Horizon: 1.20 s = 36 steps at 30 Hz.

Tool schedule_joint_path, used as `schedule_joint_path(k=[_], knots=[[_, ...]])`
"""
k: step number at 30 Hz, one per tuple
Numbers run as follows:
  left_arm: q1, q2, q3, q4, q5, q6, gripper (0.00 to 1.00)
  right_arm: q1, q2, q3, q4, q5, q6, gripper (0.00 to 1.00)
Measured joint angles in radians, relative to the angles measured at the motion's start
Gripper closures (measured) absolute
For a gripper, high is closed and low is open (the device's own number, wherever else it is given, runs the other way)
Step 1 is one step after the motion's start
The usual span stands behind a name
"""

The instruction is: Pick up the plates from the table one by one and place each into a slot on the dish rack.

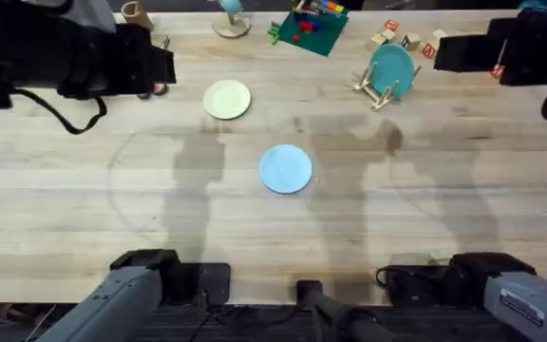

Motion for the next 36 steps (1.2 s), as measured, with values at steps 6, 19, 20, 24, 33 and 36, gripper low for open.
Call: schedule_joint_path(k=[6,19,20,24,33,36], knots=[[0.145,0.077,0.002,0.003,0.225,0.087,0.959,0.000,0.000,0.000,0.000,0.000,0.000,0.006],[0.334,0.392,0.002,0.087,0.649,0.308,0.960,0.000,0.000,0.000,0.000,0.000,0.000,0.006],[0.334,0.414,0.002,0.099,0.664,0.315,0.960,0.000,0.000,0.000,0.000,0.000,0.000,0.006],[0.334,0.511,0.002,0.161,0.704,0.334,0.960,0.000,0.000,0.000,0.000,0.000,0.000,0.005],[0.334,0.699,0.002,0.235,0.765,0.344,0.961,0.000,0.000,0.000,0.000,0.000,0.000,0.005],[0.334,0.757,0.002,0.271,0.796,0.345,0.960,0.000,0.000,0.000,0.000,0.000,0.000,0.005]])
